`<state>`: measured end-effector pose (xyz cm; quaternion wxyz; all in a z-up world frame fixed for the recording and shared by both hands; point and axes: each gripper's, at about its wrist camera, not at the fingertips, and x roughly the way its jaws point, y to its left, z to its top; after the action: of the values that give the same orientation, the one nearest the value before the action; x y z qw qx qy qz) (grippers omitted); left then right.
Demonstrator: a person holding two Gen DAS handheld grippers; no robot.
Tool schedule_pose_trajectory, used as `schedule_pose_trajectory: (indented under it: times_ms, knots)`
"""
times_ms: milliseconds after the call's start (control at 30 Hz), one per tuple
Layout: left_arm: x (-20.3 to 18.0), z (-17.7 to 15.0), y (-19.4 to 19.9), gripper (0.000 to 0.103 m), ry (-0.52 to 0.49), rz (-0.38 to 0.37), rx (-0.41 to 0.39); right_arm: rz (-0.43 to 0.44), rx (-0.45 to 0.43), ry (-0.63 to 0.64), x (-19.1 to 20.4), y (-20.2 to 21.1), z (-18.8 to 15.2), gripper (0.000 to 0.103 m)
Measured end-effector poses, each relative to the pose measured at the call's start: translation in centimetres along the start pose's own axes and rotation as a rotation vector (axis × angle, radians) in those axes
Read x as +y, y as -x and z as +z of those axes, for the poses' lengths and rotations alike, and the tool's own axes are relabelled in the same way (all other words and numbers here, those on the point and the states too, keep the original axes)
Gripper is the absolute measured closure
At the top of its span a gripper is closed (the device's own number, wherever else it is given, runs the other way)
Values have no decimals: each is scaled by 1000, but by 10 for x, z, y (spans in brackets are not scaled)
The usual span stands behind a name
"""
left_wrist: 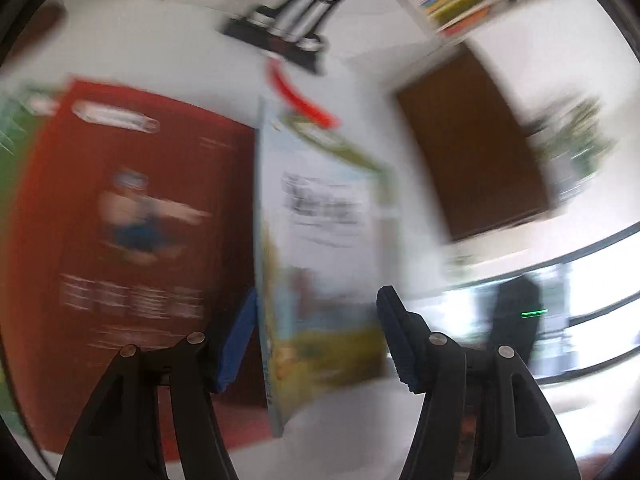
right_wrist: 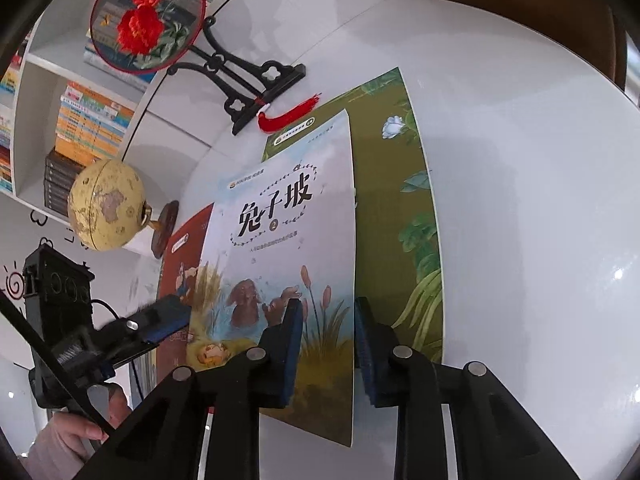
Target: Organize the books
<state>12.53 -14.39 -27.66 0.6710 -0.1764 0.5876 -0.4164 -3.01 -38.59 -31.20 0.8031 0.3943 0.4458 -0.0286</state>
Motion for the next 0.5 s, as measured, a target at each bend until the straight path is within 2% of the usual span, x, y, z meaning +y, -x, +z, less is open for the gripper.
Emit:
schedule_pose_trajectory:
  times_ms: [33, 67, 167, 233, 367, 500]
  knots:
    - [-2, -1, -3, 46, 12, -33, 12, 10, 1, -7, -1, 0, 0, 77]
    - [-7, -2, -8, 46, -16, -4, 22, 14, 2, -9, -1, 0, -1, 77]
    - [-22, -10, -31, 52, -122, 152, 65, 30, 14, 2, 1, -3, -1, 77]
    - [-17, -11, -38, 70, -117, 264, 84, 47, 32, 6, 4, -7, -1, 77]
    - [0, -6, -34, 68, -1, 263, 109, 64, 33, -6, 1, -7, -1, 78]
    - [-3, -5, -28, 68, 6, 289, 107, 71, 36, -12, 0, -7, -1, 78]
